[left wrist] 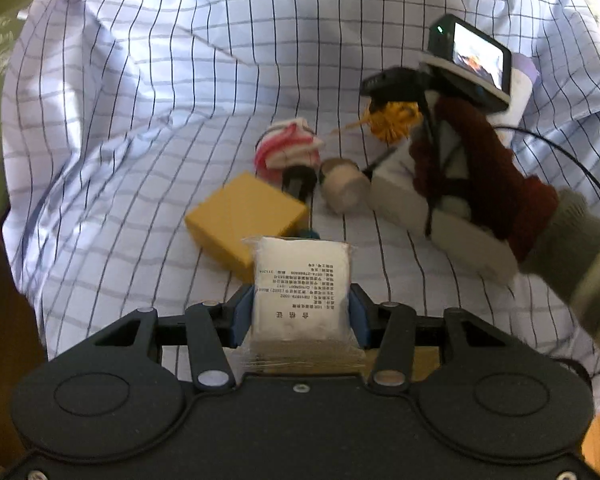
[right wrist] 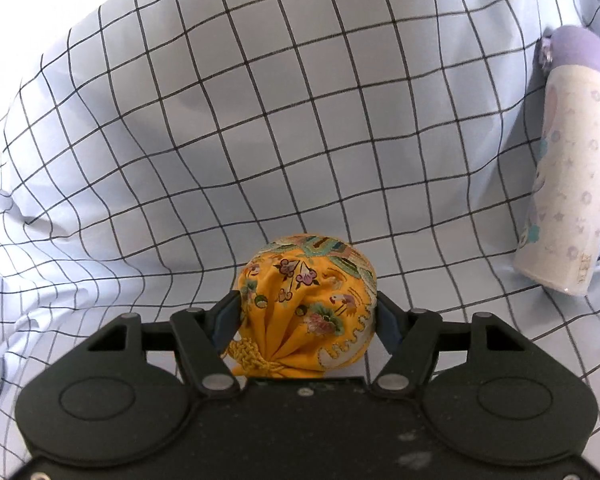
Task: Organize soft objects
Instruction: 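Carry the gauze packet into the basket and open the left tool while the right tool lifts the bundle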
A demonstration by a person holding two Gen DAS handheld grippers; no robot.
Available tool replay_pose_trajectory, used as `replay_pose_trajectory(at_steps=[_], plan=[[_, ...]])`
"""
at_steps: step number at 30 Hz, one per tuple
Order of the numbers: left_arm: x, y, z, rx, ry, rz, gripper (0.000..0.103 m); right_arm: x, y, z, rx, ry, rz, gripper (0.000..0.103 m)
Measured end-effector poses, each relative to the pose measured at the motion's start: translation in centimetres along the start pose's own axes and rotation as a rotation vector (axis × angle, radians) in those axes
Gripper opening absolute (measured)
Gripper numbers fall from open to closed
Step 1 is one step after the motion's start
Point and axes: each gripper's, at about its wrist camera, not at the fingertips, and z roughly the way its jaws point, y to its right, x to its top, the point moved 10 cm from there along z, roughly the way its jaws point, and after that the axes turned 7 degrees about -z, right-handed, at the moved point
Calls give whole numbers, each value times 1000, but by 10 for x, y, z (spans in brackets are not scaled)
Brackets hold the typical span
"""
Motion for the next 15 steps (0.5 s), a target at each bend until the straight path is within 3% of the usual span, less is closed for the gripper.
replay_pose_trajectory(at_steps=[6, 15], plan=[[-33, -1, -7, -13, -63, -33, 49, 2, -11, -3, -11, 30, -70, 68], [-60, -4, -32, -25, -59, -61, 49, 9, -2, -18, -54, 32, -59, 68]])
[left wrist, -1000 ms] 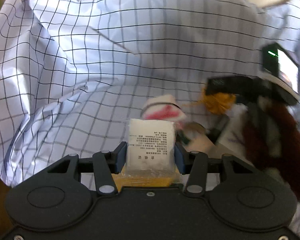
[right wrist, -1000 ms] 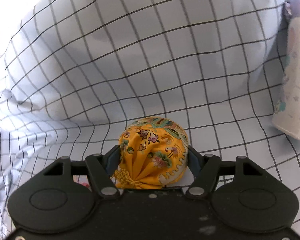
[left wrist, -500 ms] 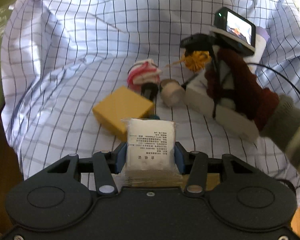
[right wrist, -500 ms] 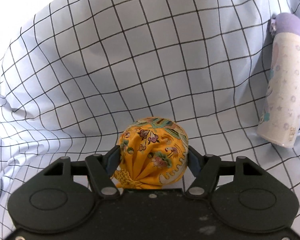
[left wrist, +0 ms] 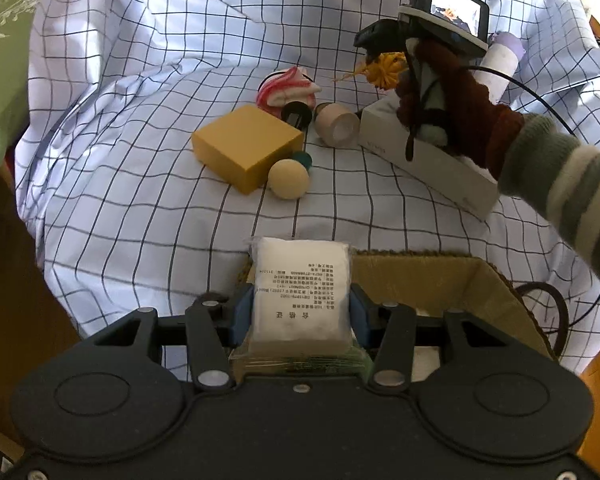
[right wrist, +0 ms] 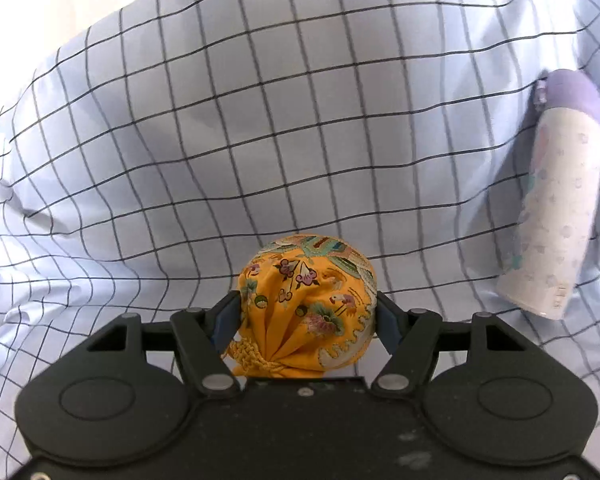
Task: Organize soft objects
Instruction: 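Carry the gauze packet into the basket and open the left tool while the right tool lifts the bundle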
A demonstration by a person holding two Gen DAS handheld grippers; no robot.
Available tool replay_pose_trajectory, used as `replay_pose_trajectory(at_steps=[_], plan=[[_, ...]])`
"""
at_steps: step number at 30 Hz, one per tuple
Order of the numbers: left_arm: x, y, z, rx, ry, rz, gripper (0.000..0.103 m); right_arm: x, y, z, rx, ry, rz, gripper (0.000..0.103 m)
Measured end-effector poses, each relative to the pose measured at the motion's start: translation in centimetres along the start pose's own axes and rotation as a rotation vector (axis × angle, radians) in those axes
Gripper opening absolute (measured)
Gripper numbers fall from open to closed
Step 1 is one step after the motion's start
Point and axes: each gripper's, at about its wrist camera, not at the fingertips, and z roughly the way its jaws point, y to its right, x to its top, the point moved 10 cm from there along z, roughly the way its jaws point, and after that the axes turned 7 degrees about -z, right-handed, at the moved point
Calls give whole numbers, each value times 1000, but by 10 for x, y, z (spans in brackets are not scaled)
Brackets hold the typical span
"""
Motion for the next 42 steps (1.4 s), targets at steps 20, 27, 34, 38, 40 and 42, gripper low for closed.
replay_pose_trajectory(at_steps=[20, 27, 34, 38, 40, 42], plan=[[-20, 6, -25, -37, -39, 2, 49, -18, 54, -290, 200, 268, -17, 68], [-30, 19, -31, -113, -129, 24, 49, -74, 67, -353, 252, 257, 29, 68], [-28, 25, -36, -168, -165, 20, 49, -118, 74, -366, 208, 178, 17, 68], [-29, 23, -33, -166, -182, 15, 49, -140, 72, -367, 189, 117, -6, 68], [-31, 21, -32, -168, -193, 5, 49, -149, 71, -367, 182, 88, -15, 68], [-33, 21, -31, -173, -206, -5, 49, -159, 69, -366, 187, 58, -22, 68]])
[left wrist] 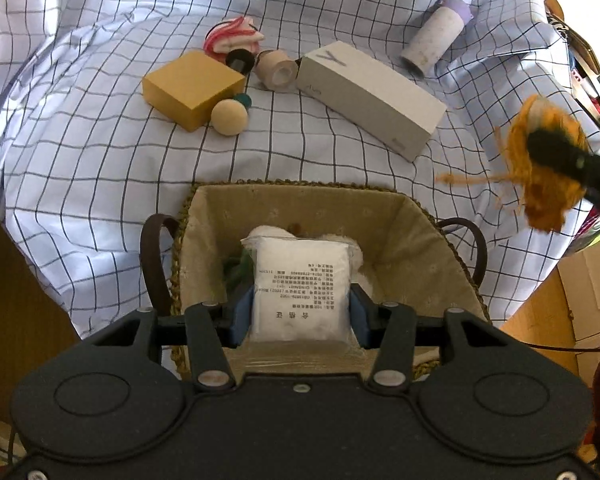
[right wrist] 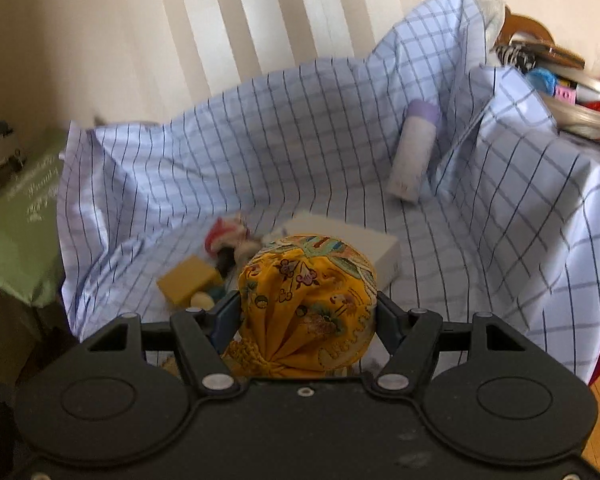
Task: Organize soft objects
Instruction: 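Carry the gauze packet into the basket and open the left tool while the right tool lifts the bundle, then lower the yellow floral bundle into the basket and open the right tool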
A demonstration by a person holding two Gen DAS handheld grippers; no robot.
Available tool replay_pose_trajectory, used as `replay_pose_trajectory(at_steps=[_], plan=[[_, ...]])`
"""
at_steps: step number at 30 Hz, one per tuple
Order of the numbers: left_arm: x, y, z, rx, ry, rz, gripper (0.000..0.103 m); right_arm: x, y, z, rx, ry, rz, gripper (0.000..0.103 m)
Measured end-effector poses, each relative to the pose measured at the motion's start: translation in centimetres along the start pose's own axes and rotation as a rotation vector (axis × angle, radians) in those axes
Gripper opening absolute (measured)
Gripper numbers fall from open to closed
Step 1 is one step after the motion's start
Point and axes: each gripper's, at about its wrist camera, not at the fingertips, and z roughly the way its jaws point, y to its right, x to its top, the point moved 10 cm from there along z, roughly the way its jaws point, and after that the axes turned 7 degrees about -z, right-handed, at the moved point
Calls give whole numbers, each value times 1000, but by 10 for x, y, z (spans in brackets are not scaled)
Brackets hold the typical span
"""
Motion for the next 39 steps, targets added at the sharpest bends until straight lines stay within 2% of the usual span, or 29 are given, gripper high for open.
replay_pose_trajectory(at_steps=[11, 21, 22, 24, 25, 30, 34, 39], plan=[[-4, -3, 6, 0, -25, -23, 49, -26, -4, 7, 28, -91, 7, 68], [-8, 0, 3, 15, -16, -20, 49, -33, -16, -2, 55, -82, -19, 68], [-8, 0, 3, 17, -17, -19, 50, -34, -17, -3, 59, -82, -18, 68], [-8, -1, 3, 18, -17, -23, 62, -34, -18, -3, 62, -82, -20, 68], [-8, -1, 2, 17, -13, -27, 65, -34, -17, -3, 62, -83, -22, 68], [-6, -3, 0, 30, 2, -34, 66, -35, -15, 0, 66, -94, -22, 68], [-1, -5, -6, 67, 49, -34, 66, -38, -15, 1, 70, -105, -26, 68], [11, -10, -19, 135, 147, -23, 68, -41, -21, 3, 93, -122, -51, 69]])
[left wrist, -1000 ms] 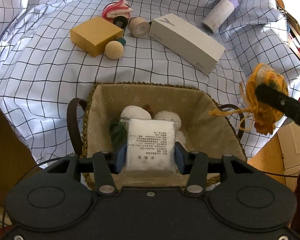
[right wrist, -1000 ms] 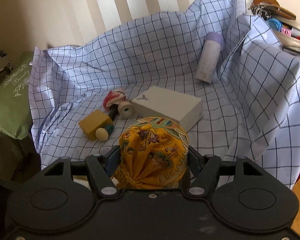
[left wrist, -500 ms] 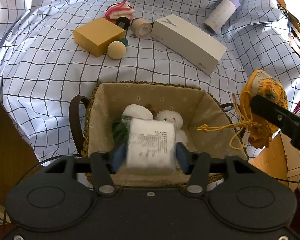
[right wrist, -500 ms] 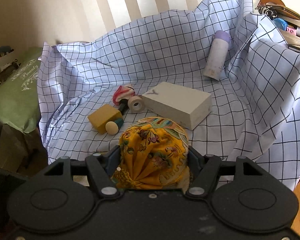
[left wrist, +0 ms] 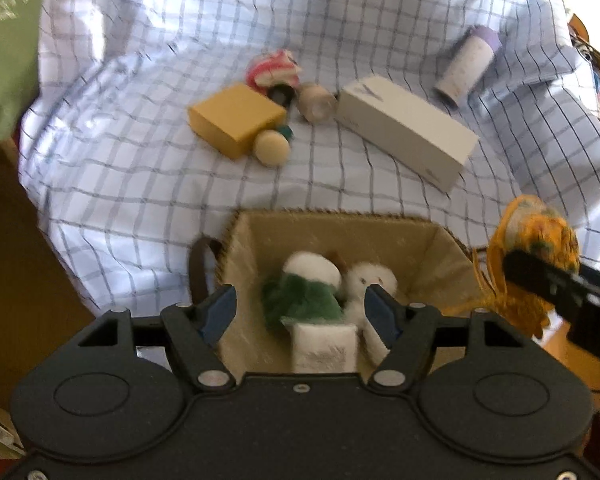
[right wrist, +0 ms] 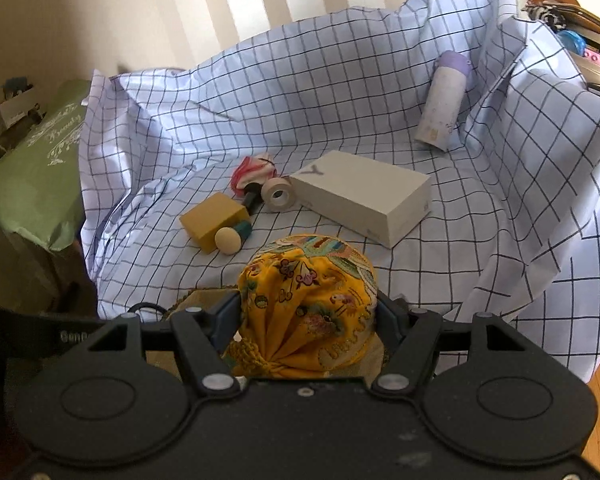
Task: Organize soft objects
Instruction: 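Lower the yellow floral bundle into the basket and open the right tool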
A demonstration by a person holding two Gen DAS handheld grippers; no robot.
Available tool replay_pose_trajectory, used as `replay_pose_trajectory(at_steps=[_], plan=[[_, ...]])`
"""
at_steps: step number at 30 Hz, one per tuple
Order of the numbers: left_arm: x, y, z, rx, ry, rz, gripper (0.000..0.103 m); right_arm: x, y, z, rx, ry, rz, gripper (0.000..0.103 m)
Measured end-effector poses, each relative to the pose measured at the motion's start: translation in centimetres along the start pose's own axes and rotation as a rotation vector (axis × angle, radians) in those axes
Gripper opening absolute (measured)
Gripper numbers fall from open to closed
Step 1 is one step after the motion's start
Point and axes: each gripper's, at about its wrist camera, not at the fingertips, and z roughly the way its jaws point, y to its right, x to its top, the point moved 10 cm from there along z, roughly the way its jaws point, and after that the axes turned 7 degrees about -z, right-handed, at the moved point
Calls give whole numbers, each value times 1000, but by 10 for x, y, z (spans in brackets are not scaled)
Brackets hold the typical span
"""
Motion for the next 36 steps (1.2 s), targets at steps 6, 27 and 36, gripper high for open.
replay_pose_trajectory(at_steps=[6, 27, 36], plan=[[7, -8, -2, 29, 36, -13, 69, -3, -12, 0, 40, -10, -46, 72], [6, -16, 8, 65, 30, -23, 69, 4, -10, 3, 50, 23, -25, 81], [11, -18, 11, 88, 63, -12, 70, 12, 4, 15, 5, 37, 38, 86]])
